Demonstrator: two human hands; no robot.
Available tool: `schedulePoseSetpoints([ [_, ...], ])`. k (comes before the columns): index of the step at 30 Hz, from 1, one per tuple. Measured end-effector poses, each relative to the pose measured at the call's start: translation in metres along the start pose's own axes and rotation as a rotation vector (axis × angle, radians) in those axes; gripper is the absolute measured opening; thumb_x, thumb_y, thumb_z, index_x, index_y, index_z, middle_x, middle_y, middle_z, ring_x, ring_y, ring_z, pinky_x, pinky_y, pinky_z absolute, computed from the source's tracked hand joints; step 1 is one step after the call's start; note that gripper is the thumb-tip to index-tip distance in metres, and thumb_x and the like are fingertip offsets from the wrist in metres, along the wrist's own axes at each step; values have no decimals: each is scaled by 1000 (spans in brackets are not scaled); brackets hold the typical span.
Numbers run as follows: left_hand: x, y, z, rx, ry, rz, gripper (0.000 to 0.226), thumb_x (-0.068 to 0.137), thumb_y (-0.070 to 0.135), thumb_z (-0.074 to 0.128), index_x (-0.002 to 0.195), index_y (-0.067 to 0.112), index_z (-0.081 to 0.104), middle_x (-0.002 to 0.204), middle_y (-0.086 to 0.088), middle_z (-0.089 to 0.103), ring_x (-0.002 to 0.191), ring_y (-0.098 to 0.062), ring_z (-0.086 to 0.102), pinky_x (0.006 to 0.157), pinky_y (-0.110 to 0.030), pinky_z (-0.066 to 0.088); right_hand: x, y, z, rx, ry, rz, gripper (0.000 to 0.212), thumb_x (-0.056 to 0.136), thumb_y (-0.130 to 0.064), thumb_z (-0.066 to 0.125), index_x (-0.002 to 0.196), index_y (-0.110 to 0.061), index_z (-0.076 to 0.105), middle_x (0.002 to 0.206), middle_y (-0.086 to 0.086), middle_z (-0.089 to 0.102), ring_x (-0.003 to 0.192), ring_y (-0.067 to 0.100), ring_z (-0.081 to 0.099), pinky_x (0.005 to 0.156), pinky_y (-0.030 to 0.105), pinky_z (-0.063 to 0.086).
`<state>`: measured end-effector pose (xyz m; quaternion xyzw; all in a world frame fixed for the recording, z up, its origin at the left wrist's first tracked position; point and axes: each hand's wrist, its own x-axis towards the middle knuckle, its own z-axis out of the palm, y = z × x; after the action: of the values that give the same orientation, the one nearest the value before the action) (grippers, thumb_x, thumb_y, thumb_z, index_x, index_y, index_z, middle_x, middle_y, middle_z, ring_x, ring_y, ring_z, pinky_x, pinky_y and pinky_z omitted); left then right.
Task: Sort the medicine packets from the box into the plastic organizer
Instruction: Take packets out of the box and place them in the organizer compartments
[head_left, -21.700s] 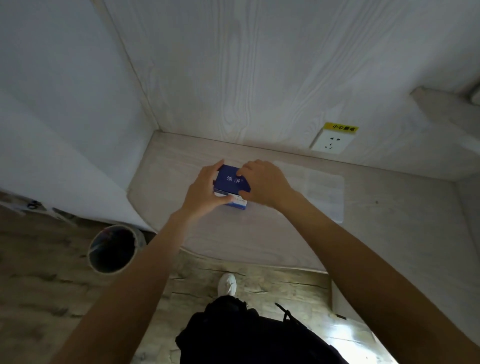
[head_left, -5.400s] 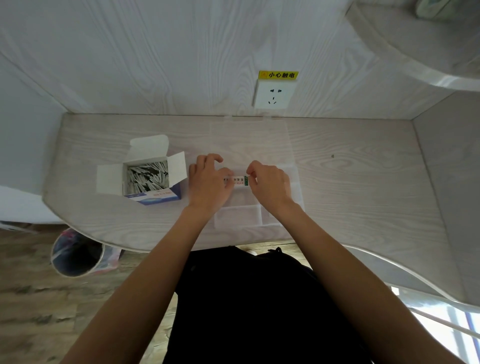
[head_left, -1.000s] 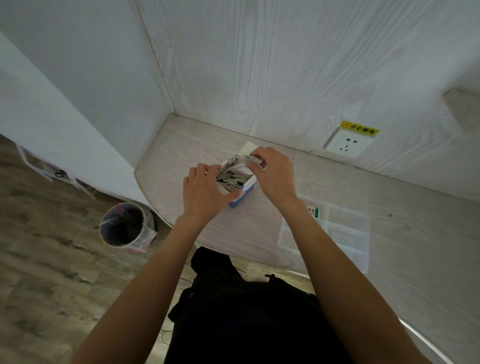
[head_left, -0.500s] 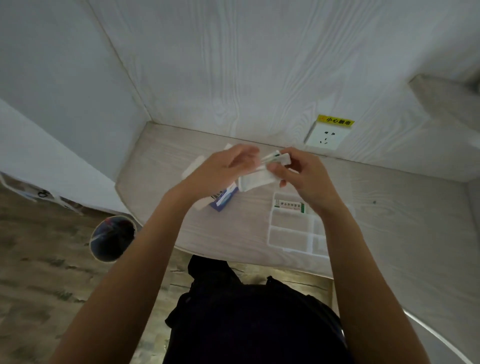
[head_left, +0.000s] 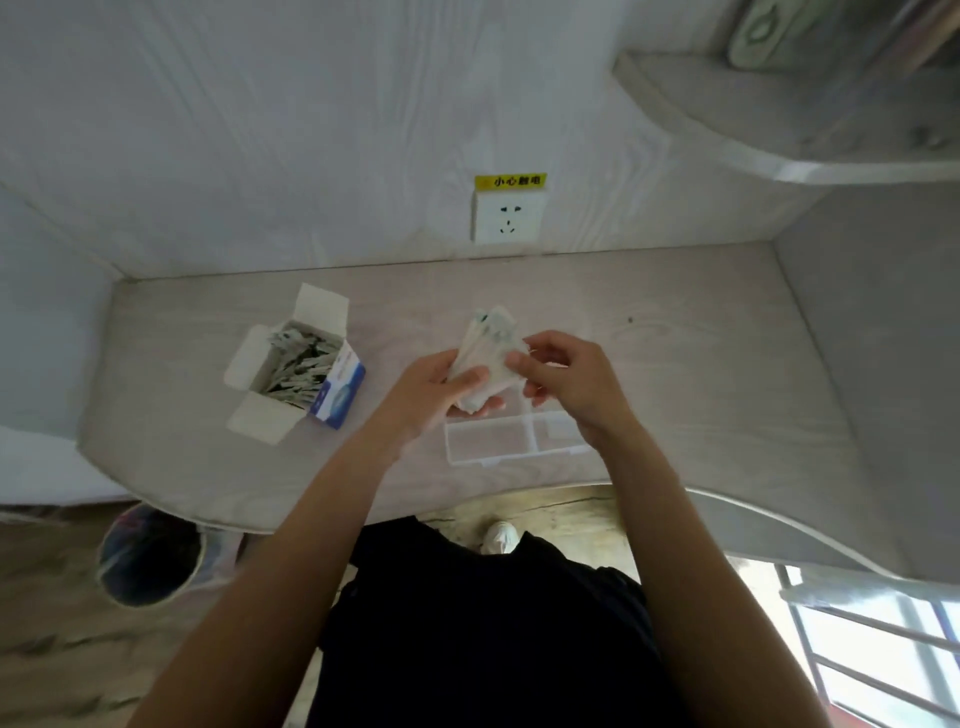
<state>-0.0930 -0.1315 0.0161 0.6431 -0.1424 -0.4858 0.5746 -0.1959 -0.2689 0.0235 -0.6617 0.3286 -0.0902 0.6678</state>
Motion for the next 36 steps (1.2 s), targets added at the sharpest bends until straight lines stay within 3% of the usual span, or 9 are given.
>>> schedulePoseSetpoints([
  [4,3,-13,3,46,20,-29,11,90,14,58,99,20,62,93,-6,70,77,-21,71,71,-28,57,-3,17,5,24,7,47,6,81,-10,70,85,-7,67,66,-3,61,49,8,57,49,19,48],
  [7,4,-22,8,58,11,-40,11,95,25,51,99,23,61,90,-2,70,76,-16,71,69,-26,56,-5,26,6,54,47,107,6,84,-8,68,84,-4,64,67,4,61,47,8,58,47,19,48],
  [12,7,-28,15,67,102,14,19,97,19,45,103,11,61,82,-3,69,68,-12,69,70,-29,55,-6,29,7,291,27,197,2,87,-4,61,85,-5,62,72,8,66,58,12,65,57,20,54],
  [17,10,-32,9,242,181,91,10,90,25,60,84,31,66,79,0,72,81,-23,70,81,-45,55,-5,29,8,322,23,234,23,89,-22,62,93,1,63,79,12,68,68,17,67,65,23,55],
  [22,9,-28,6,73,183,47,15,93,24,54,98,16,65,95,-9,70,90,-24,68,78,-33,57,-1,29,5,405,40,240,19,90,-18,60,88,0,64,77,6,68,69,13,66,68,21,55],
  [27,9,-27,-4,-83,320,64,11,94,25,53,96,21,63,85,6,72,79,-10,69,69,-24,56,3,27,-7,448,76,255,28,90,-28,59,77,-4,63,75,8,65,70,17,65,75,27,57],
  [29,10,-29,-12,-84,371,69,10,94,27,52,95,24,62,85,7,72,79,-11,70,69,-25,54,6,27,-15,312,125,202,27,85,-28,65,73,-4,64,70,6,66,69,17,65,76,27,57],
  [32,8,-34,-19,-64,411,80,12,94,27,52,92,23,63,81,6,72,76,-10,69,68,-24,53,16,33,-26,-134,125,63,13,74,-14,77,75,-8,66,80,6,69,77,18,66,72,26,55],
  [36,3,-35,-19,-79,427,92,18,96,20,49,83,22,63,72,6,68,68,-7,63,62,-19,48,31,38,-27,-362,85,-18,22,75,-8,76,83,-21,60,99,3,65,89,17,66,68,24,57],
])
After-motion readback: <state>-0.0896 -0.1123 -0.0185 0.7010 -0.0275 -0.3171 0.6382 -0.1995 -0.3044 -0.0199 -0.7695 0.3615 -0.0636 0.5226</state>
